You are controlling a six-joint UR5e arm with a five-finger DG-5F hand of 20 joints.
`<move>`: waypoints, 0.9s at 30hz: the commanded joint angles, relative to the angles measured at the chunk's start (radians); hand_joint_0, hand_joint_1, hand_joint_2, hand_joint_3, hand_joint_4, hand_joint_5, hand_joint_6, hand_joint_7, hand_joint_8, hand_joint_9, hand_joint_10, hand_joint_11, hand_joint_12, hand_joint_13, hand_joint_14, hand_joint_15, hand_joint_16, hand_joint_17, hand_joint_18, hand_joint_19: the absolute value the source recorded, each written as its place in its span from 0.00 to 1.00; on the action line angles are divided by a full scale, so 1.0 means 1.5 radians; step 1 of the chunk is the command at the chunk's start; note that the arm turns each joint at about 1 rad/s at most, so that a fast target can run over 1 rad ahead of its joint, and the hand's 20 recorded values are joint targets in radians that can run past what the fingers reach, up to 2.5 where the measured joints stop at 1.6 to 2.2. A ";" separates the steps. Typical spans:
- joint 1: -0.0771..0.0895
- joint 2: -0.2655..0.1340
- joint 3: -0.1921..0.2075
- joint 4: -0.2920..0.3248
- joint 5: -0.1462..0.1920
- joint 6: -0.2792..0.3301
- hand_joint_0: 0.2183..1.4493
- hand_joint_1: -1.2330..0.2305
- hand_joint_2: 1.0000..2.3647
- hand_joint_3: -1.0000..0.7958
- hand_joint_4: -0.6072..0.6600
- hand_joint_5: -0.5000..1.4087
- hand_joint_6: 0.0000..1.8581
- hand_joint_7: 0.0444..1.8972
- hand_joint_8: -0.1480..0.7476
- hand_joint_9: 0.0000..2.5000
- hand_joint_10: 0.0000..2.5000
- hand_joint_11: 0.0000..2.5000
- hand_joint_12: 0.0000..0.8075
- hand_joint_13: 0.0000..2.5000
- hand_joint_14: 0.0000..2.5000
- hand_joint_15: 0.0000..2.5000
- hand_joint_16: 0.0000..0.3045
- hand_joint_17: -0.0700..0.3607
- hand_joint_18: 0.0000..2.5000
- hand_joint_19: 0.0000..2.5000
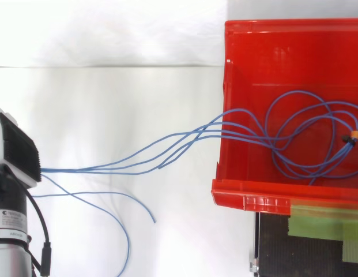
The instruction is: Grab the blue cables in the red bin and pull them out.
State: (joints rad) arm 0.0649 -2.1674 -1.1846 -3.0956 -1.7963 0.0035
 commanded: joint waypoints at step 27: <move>0.000 0.000 0.000 0.000 0.000 0.000 0.63 0.22 0.00 0.00 0.48 0.51 0.72 0.19 0.39 0.38 0.22 0.70 0.37 0.44 0.58 0.55 0.15 0.40 0.38 0.43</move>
State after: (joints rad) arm 0.0652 -2.1675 -1.1845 -3.0956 -1.7963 0.0030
